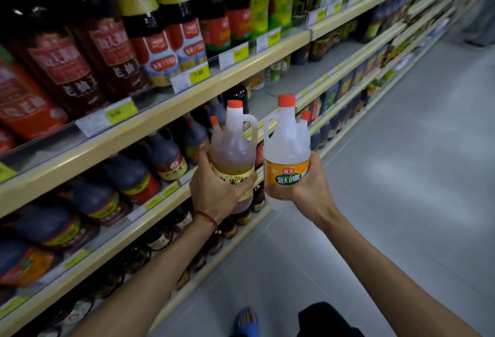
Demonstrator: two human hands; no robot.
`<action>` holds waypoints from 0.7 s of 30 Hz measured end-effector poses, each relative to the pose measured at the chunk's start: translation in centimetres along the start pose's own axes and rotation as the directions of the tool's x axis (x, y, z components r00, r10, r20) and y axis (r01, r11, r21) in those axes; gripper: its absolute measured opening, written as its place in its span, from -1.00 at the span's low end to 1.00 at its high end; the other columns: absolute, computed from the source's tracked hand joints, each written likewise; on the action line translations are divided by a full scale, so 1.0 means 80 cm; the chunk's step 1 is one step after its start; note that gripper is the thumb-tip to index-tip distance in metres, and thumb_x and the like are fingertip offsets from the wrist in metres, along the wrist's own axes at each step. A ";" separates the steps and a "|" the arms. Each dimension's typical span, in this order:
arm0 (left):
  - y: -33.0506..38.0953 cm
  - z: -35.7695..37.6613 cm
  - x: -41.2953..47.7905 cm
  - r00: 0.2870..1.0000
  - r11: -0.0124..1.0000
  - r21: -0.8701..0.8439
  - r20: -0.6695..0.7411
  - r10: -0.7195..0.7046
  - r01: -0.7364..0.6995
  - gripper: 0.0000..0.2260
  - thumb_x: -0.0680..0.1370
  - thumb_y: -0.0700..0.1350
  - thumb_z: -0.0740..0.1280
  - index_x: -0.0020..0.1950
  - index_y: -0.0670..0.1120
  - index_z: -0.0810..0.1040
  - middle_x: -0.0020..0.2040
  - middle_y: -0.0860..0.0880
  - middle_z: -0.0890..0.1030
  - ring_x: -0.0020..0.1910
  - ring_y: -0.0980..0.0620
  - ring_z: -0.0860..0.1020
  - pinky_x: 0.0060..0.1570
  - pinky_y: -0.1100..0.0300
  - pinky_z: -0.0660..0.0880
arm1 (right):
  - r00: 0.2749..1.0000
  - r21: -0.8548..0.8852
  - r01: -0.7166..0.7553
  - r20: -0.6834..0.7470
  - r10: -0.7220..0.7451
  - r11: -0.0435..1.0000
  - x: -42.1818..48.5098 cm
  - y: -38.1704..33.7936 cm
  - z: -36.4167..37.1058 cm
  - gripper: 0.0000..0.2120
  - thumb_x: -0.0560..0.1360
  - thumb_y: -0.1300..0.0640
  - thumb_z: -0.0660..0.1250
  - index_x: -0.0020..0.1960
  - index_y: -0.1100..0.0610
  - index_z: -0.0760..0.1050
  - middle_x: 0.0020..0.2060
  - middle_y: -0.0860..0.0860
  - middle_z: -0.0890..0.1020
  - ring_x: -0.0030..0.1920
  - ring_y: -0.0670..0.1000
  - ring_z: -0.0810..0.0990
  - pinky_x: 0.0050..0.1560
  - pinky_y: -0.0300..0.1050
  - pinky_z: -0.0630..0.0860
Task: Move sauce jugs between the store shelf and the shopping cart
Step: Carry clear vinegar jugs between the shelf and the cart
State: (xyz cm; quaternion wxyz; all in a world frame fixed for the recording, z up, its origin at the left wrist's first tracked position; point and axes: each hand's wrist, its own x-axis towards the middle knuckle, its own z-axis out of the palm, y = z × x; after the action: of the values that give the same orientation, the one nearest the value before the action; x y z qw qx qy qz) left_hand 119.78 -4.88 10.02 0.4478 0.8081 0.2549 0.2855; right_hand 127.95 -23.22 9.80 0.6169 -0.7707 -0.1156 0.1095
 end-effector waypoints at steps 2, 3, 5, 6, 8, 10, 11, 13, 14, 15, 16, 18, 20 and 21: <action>0.009 0.034 0.021 1.000 1.000 0.019 -0.004 0.011 -0.011 -0.13 0.14 0.22 0.65 0.34 0.10 0.33 0.20 0.10 0.60 0.11 0.00 0.61 0.06 -0.04 0.60 | 1.000 0.000 -0.008 0.003 0.008 1.000 0.034 0.012 -0.020 -0.12 0.12 0.24 0.74 0.30 0.03 0.35 0.08 -0.04 0.66 0.00 -0.05 0.71 -0.15 -0.06 0.70; 0.012 0.052 0.030 1.000 0.999 0.028 -0.014 0.017 -0.016 -0.12 0.15 0.20 0.66 0.35 0.10 0.32 0.19 0.11 0.58 0.12 -0.01 0.61 0.06 -0.03 0.59 | 1.000 -0.006 -0.006 0.014 0.006 1.000 0.053 0.018 -0.029 -0.11 0.11 0.20 0.75 0.30 0.03 0.36 0.08 -0.03 0.67 0.00 -0.04 0.71 -0.13 -0.01 0.71; 0.019 0.088 0.046 0.999 0.999 0.042 -0.039 0.008 -0.007 -0.09 0.16 0.17 0.68 0.38 0.09 0.29 0.15 0.17 0.54 0.12 -0.02 0.60 0.06 -0.01 0.59 | 0.999 -0.003 -0.016 0.035 0.017 1.000 0.093 0.033 -0.050 -0.07 0.06 0.11 0.75 0.33 0.05 0.39 0.09 0.01 0.68 0.03 0.05 0.72 -0.08 0.14 0.72; 0.022 0.107 0.053 0.999 0.999 0.050 -0.054 -0.003 0.005 -0.08 0.16 0.15 0.69 0.39 0.09 0.29 0.14 0.19 0.52 0.12 -0.03 0.60 0.06 -0.01 0.58 | 0.999 -0.003 -0.019 0.050 0.019 1.000 0.114 0.041 -0.060 -0.07 0.05 0.10 0.75 0.33 0.07 0.40 0.09 0.02 0.69 0.03 0.07 0.73 -0.07 0.16 0.71; 0.026 0.143 0.065 0.995 0.997 0.067 -0.090 -0.040 0.046 -0.09 0.16 0.14 0.69 0.38 0.08 0.29 0.12 0.17 0.53 0.12 -0.06 0.60 0.05 -0.01 0.58 | 0.996 0.000 -0.016 0.085 0.016 1.000 0.152 0.051 -0.084 -0.12 0.06 0.15 0.73 0.30 0.08 0.43 0.05 0.03 0.70 0.01 0.06 0.73 -0.10 0.09 0.72; 0.032 0.179 0.072 0.986 0.991 0.080 -0.136 -0.095 0.106 -0.12 0.16 0.14 0.69 0.35 0.09 0.32 0.12 0.15 0.57 0.10 -0.05 0.61 0.04 0.03 0.58 | 0.992 0.002 -0.007 0.128 0.006 1.000 0.187 0.059 -0.112 -0.17 0.09 0.21 0.73 0.26 0.03 0.43 0.03 0.00 0.69 -0.02 0.01 0.72 -0.12 0.02 0.71; 0.037 0.196 0.074 0.979 0.988 0.078 -0.164 -0.121 0.135 -0.14 0.16 0.14 0.69 0.34 0.10 0.34 0.11 0.16 0.59 0.08 -0.01 0.61 0.02 0.08 0.56 | 0.988 -0.004 0.001 0.158 0.000 1.000 0.203 0.063 -0.126 -0.17 0.10 0.25 0.74 0.24 -0.01 0.40 0.04 -0.02 0.68 -0.02 -0.03 0.71 -0.12 -0.04 0.71; 0.050 0.231 0.075 0.963 0.980 0.078 -0.212 -0.165 0.185 -0.19 0.17 0.13 0.69 0.30 0.08 0.38 0.09 0.17 0.59 0.04 0.05 0.59 -0.04 0.19 0.52 | 0.973 -0.010 0.013 0.230 -0.010 1.000 0.236 0.070 -0.155 -0.19 0.14 0.30 0.73 0.20 -0.07 0.37 0.03 -0.07 0.66 -0.04 -0.11 0.69 -0.15 -0.19 0.67; 0.057 0.246 0.076 0.955 0.976 0.077 -0.233 -0.182 0.205 -0.23 0.18 0.11 0.69 0.28 0.06 0.40 0.07 0.16 0.59 0.02 0.06 0.59 -0.09 0.24 0.49 | 0.966 -0.016 0.011 0.258 -0.006 1.000 0.250 0.074 -0.168 -0.20 0.15 0.32 0.72 0.19 -0.07 0.37 0.02 -0.10 0.65 -0.05 -0.17 0.68 -0.18 -0.27 0.63; 0.065 0.260 0.077 0.946 0.973 0.075 -0.259 -0.193 0.219 -0.25 0.18 0.10 0.69 0.26 0.05 0.42 0.07 0.16 0.59 0.01 0.07 0.58 -0.13 0.31 0.46 | 0.958 -0.027 0.012 0.287 -0.004 1.000 0.265 0.077 -0.180 -0.21 0.16 0.32 0.72 0.21 -0.06 0.37 0.01 -0.12 0.64 -0.06 -0.20 0.67 -0.19 -0.30 0.61; 0.071 0.274 0.078 0.938 0.970 0.073 -0.282 -0.204 0.233 -0.25 0.18 0.09 0.69 0.27 0.05 0.43 0.07 0.15 0.59 0.00 0.08 0.58 -0.14 0.37 0.44 | 0.949 -0.050 0.017 0.314 -0.001 0.999 0.279 0.081 -0.191 -0.19 0.15 0.29 0.73 0.24 -0.03 0.38 0.02 -0.13 0.65 -0.05 -0.20 0.67 -0.17 -0.27 0.62; 0.080 0.299 0.081 0.923 0.964 0.065 -0.312 -0.227 0.259 -0.23 0.18 0.08 0.70 0.30 0.05 0.44 0.06 0.20 0.59 0.00 0.11 0.57 -0.12 0.41 0.43 | 0.935 -0.073 0.015 0.354 0.012 0.997 0.305 0.086 -0.206 -0.12 0.11 0.19 0.75 0.32 0.01 0.40 0.05 -0.12 0.67 0.01 -0.11 0.69 -0.05 -0.09 0.67; 0.084 0.319 0.085 0.912 0.956 0.079 -0.331 -0.241 0.281 -0.23 0.19 0.09 0.70 0.31 0.10 0.43 0.02 0.30 0.56 0.00 0.15 0.57 -0.08 0.37 0.47 | 0.923 -0.085 0.011 0.383 0.022 0.996 0.330 0.092 -0.213 -0.07 0.10 0.18 0.75 0.36 0.02 0.39 0.08 -0.10 0.67 0.06 -0.06 0.68 0.01 -0.03 0.67; 0.086 0.327 0.089 0.907 0.952 0.089 -0.341 -0.247 0.293 -0.23 0.19 0.10 0.70 0.31 0.12 0.43 0.01 0.34 0.55 0.00 0.16 0.57 -0.05 0.33 0.49 | 0.918 -0.088 0.008 0.395 0.028 0.996 0.342 0.092 -0.214 -0.08 0.10 0.19 0.76 0.36 0.02 0.40 0.09 -0.10 0.67 0.06 -0.06 0.68 0.01 -0.06 0.66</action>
State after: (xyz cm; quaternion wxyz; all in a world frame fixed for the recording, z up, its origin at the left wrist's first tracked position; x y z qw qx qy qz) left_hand 143.92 -18.48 6.21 0.3779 0.7356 0.4539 0.3317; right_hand 159.56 -32.11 5.55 0.5457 -0.7597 -0.2388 0.2610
